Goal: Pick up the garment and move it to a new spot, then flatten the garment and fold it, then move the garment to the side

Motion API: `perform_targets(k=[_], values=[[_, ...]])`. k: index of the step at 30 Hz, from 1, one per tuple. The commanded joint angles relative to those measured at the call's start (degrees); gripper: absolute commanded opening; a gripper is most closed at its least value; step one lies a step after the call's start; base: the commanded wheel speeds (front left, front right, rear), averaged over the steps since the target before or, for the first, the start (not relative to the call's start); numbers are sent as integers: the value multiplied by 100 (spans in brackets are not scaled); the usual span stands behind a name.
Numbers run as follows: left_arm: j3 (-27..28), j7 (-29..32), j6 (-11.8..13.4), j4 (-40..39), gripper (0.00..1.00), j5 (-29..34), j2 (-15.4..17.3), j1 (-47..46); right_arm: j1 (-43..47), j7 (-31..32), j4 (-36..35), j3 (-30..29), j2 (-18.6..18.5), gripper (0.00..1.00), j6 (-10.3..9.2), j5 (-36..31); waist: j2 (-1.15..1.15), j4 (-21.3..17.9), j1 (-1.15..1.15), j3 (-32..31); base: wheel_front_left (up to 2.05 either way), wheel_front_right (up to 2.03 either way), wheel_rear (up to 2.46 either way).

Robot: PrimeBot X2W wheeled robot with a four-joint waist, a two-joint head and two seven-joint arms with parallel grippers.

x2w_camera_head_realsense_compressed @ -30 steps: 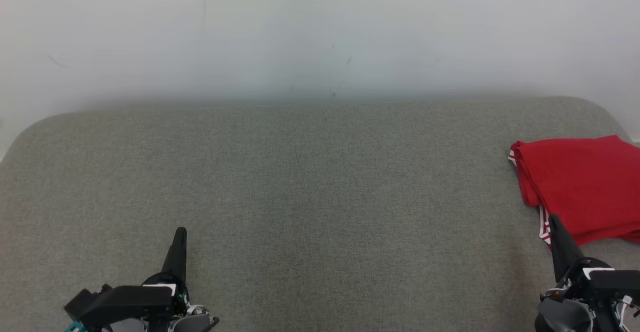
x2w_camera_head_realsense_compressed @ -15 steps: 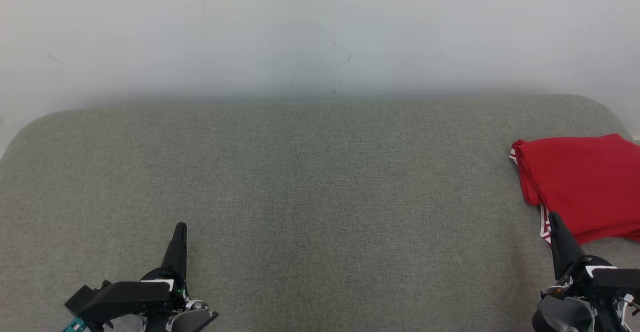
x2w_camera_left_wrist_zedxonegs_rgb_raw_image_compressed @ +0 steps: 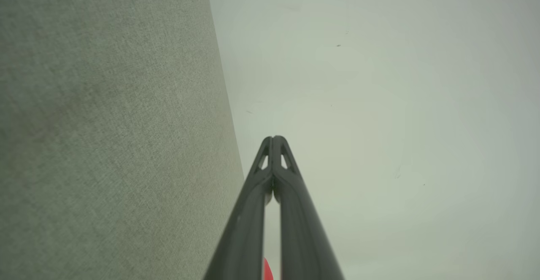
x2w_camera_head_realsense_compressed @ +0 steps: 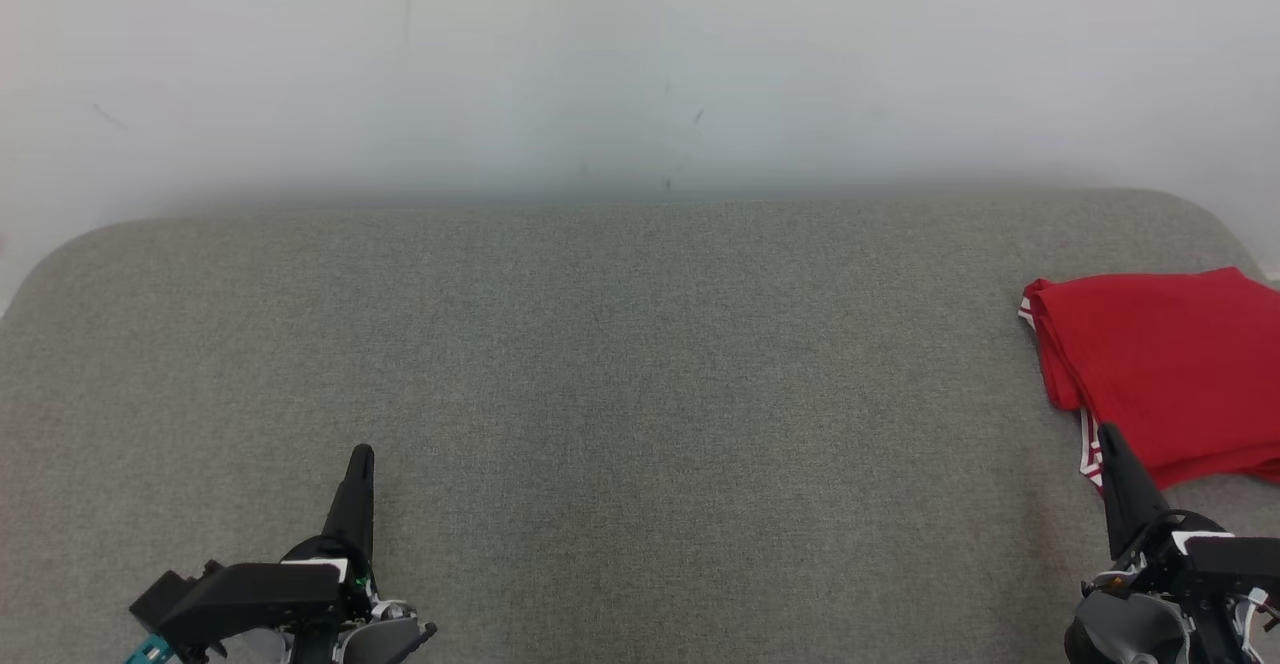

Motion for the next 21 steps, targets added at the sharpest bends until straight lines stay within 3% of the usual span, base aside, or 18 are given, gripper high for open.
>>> perform_targets(k=[1, 21], values=[[3, -1, -6, 11, 0, -62, -10, -38, -43, 21, 3, -16, 19, 0, -12, 3, 0, 0, 0, 0, 0, 0, 0], [0, -5, -6, 9, 0, -67, -10, -38, -46, 32, 3, -35, 30, 0, -12, -13, 0, 0, 0, 0, 0, 0, 0]])
